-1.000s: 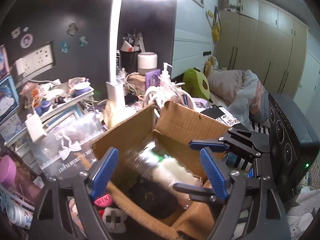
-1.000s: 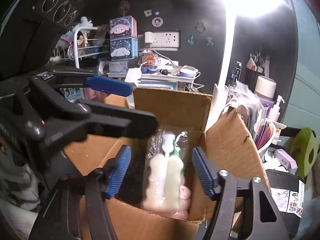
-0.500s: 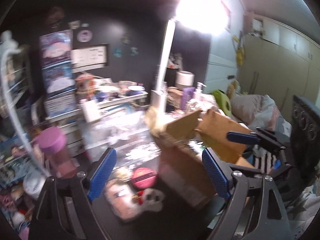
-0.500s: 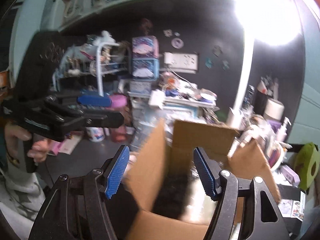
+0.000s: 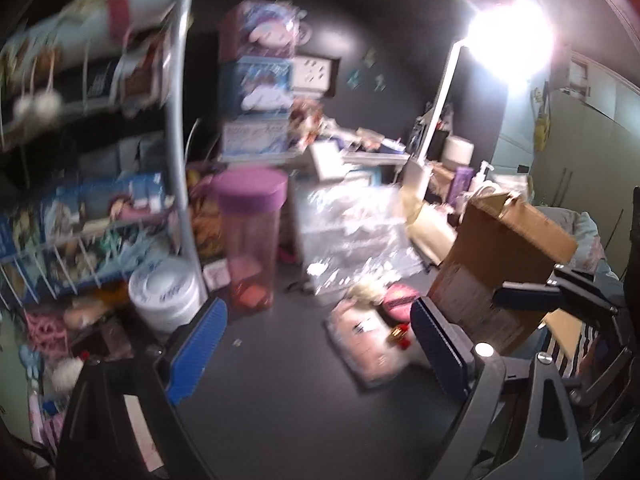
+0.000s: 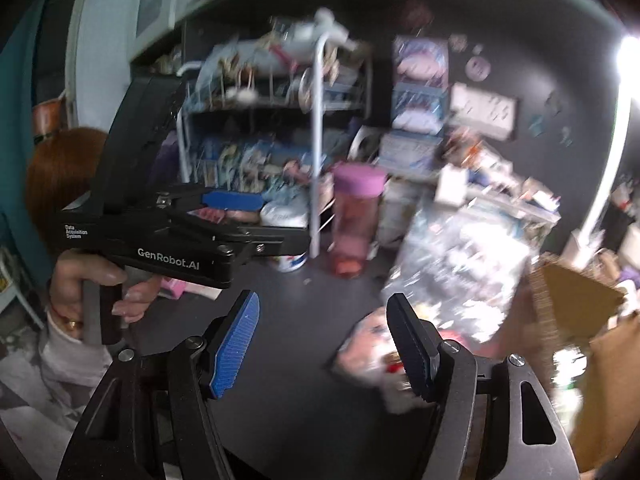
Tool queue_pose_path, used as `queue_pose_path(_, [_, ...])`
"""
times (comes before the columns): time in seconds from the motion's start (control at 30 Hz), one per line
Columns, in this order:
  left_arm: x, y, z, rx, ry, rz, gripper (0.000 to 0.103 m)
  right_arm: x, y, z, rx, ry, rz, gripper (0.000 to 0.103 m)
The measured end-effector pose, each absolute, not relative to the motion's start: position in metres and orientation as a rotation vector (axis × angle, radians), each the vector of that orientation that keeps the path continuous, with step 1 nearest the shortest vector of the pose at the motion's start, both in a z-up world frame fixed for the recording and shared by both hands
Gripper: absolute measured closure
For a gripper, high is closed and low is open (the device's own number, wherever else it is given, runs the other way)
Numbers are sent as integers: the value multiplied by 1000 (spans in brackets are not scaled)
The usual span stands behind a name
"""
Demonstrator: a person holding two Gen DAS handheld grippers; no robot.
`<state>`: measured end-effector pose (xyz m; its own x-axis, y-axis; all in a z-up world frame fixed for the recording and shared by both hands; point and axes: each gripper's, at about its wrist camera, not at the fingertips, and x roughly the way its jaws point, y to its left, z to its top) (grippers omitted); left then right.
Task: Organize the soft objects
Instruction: 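Move the right gripper back toward the pink packaged item on the desk, then grasp the white plush keychain with the right gripper while the left grasps the pink package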
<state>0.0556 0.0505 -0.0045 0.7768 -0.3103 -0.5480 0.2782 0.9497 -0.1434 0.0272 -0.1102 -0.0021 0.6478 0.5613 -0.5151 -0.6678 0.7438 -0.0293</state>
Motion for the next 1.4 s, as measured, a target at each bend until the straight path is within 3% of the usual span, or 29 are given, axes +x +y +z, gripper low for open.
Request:
queue_pose_path(0.2, [68, 67, -45, -74, 685, -300, 11, 66, -85, -57, -189, 677, 698, 41])
queue_pose_path(0.33, [74, 73, -61, -99, 717, -310, 11, 91, -81, -87, -207, 743, 638, 62])
queue_pose_path(0.4, [76, 75, -66, -105, 725, -308, 11, 103, -80, -99, -219, 761, 612, 65])
queue_pose_path(1.03, [77, 73, -74, -109, 755, -310, 11, 83, -45, -126, -157, 831, 884, 65])
queue_pose_path(1.4, [64, 70, -77, -100, 769, -293, 11, 76, -107, -85, -224, 655, 520, 65])
